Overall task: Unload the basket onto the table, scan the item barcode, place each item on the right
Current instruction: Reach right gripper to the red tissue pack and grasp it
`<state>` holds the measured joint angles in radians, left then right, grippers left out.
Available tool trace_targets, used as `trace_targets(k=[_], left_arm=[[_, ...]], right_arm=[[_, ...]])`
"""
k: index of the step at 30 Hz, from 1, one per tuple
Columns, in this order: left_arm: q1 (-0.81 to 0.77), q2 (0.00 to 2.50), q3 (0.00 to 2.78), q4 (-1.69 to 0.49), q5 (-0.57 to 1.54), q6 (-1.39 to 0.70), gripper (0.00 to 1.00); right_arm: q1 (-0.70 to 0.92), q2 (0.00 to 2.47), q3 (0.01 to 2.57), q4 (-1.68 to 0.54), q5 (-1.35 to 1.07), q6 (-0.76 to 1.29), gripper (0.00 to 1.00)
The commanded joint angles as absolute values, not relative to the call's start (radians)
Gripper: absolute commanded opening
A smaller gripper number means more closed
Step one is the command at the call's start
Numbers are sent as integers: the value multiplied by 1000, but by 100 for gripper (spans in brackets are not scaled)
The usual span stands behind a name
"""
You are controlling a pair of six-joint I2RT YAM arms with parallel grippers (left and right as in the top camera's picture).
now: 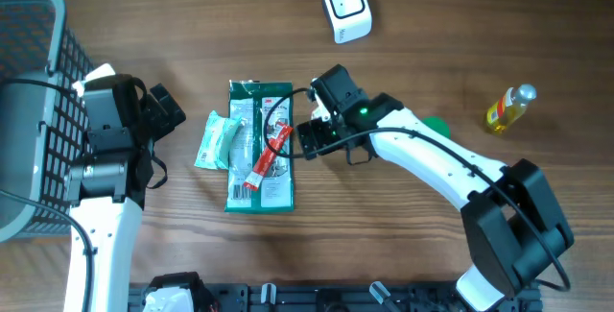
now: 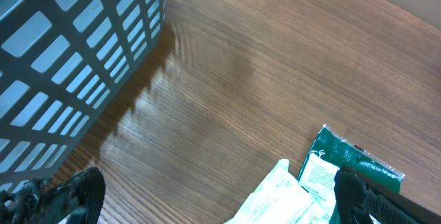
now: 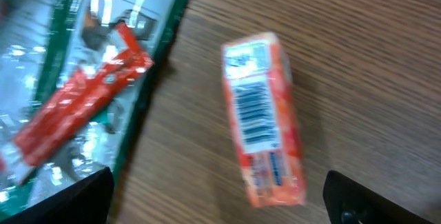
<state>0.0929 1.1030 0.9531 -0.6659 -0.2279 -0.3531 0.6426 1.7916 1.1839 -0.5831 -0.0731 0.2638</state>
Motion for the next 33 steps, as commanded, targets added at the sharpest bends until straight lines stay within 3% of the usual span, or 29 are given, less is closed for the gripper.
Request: trace_targets(k=[1,14,23,24,25,26,27,29,30,31,33], left_arm=[[97,1100,962,-662,-241,-344,100],[97,1100,962,-662,-241,-344,100],[97,1100,962,-662,-241,-344,100],[97,1100,962,-662,-241,-344,100],[97,1100,962,-662,-241,-344,100],[97,1100,962,-662,-241,-344,100],[97,1100,962,-662,-241,-344,100],[97,1100,962,-662,-241,-344,100],[97,1100,962,-662,-241,-344,100],[97,1100,962,-662,-241,-344,100],[97,1100,962,-662,-241,-344,100]], right_arm=[[642,1794,1180,-541,-1,274,97],[642,1812,1169,-482,-265,317,96],[641,1812,1171,-481,-200,302,100],[625,1812,1177,-485,-200,290,96],[600,1812,1178,-497,-209,296,85],[567,1812,1178,-512,-230,319,64],[515,1812,1178,-522,-297,305,48],[467,1812,1178,-516,-425,210,41],[461,1812,1177,-516,-420,208,28],[461,1816,1174,-504,-417,196,22],[471,1844,1169,-477,-417,183,22]])
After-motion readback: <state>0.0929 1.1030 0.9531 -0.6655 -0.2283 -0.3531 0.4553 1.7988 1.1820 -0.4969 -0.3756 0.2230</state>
